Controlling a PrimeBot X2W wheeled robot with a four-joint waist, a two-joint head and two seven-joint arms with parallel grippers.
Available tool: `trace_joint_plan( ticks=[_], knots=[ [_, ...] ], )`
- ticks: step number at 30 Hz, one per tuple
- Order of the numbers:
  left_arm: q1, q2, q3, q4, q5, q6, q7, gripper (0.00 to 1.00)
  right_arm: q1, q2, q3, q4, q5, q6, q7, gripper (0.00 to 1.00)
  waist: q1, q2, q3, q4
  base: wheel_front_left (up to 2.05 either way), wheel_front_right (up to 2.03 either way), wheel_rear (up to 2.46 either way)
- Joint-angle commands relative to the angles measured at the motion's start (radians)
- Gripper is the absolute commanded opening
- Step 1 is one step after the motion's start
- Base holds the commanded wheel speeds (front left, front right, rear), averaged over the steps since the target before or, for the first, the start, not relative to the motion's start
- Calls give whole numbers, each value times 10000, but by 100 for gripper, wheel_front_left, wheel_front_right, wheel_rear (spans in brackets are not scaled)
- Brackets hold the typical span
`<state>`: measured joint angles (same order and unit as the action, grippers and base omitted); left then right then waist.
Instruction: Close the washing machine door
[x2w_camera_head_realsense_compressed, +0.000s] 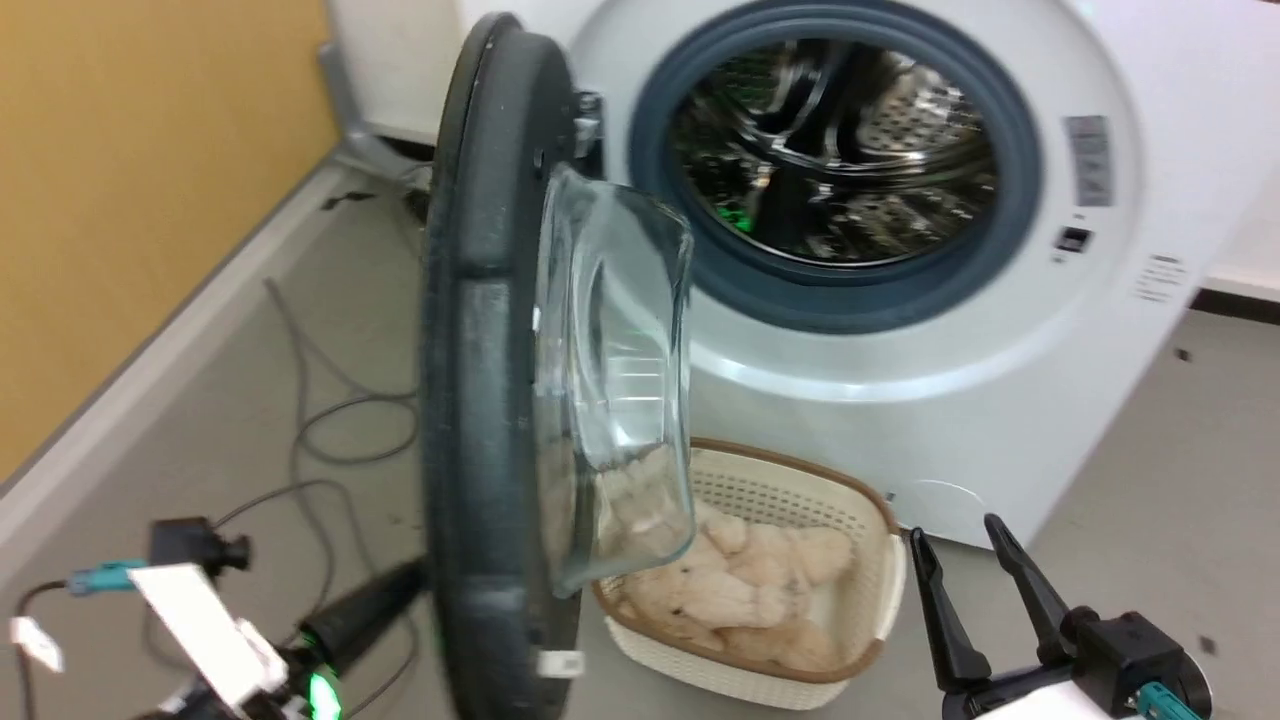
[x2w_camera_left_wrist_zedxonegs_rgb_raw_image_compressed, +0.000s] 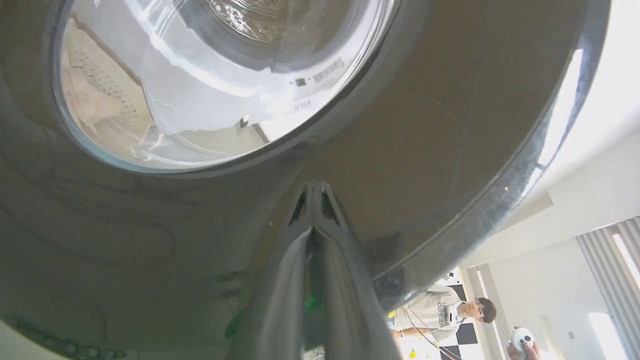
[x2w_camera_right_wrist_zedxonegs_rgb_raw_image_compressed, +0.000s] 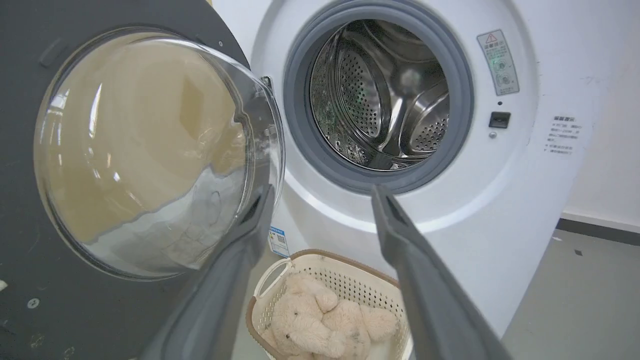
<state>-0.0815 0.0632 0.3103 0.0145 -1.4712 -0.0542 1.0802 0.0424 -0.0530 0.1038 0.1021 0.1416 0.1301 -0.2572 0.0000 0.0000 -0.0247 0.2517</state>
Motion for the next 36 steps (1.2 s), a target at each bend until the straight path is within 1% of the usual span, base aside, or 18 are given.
trace_joint_plan(
  ticks=[1,5,7,11,14,18,20,21,22,24,30,31,36],
  knots=[
    [276,-89,-381,-232,-105,68,-39,0,106,26,-53,-37,-53,6,-46,100,0,0,9,-455,0,0,0],
    [799,-122,-1345,-533,-429,195,-427,0,54,27,-60,-75,-103,6,-46,100,0,0,176,-1191,0,0,0],
    [977,-125,-1834,-560,-568,144,-713,0,6,27,-49,-92,-121,6,-46,100,0,0,275,-1576,0,0,0],
    [1028,-127,-2576,-296,-961,96,-1664,0,-76,27,-57,-133,-111,6,-46,100,0,0,540,-2367,0,0,0],
    [851,-127,-3017,47,-1236,-69,-2308,0,-166,27,-7,-156,-80,6,-46,100,0,0,789,-3020,0,0,0],
    [344,-128,-3397,516,-1714,-327,-3197,0,-303,27,-57,-232,-69,6,-46,100,0,0,1168,-3850,0,0,0],
    [-20,-128,-3474,721,-2055,-448,-3871,0,-362,27,-89,-264,-78,6,-46,100,0,0,1375,-4237,0,0,0],
    [-20,-128,-3474,721,-2055,-448,-3871,0,-362,27,-89,-264,-78,6,-46,100,0,0,1375,-4237,0,0,0],
    [-445,-128,-3581,960,-2358,-525,-4639,0,-437,27,-85,-287,-48,6,-46,100,0,0,1575,-4619,0,0,0],
    [-863,-128,-3757,1188,-2553,-596,-5222,0,-504,27,-69,-315,8,6,-46,100,0,0,1740,-4972,0,0,0],
    [-1998,-129,-4143,1840,-2531,-714,-6518,0,-676,28,22,-415,256,6,-46,100,0,0,2148,-5933,0,0,0],
    [-1998,-129,-4143,1840,-2531,-714,-6518,0,-676,28,22,-415,256,6,-46,100,0,0,2148,-5933,0,0,0],
    [-3011,-129,-4279,2332,-2497,-753,-7552,0,-737,28,123,-440,472,6,-46,100,0,0,2380,-6468,0,0,0]
  ],
)
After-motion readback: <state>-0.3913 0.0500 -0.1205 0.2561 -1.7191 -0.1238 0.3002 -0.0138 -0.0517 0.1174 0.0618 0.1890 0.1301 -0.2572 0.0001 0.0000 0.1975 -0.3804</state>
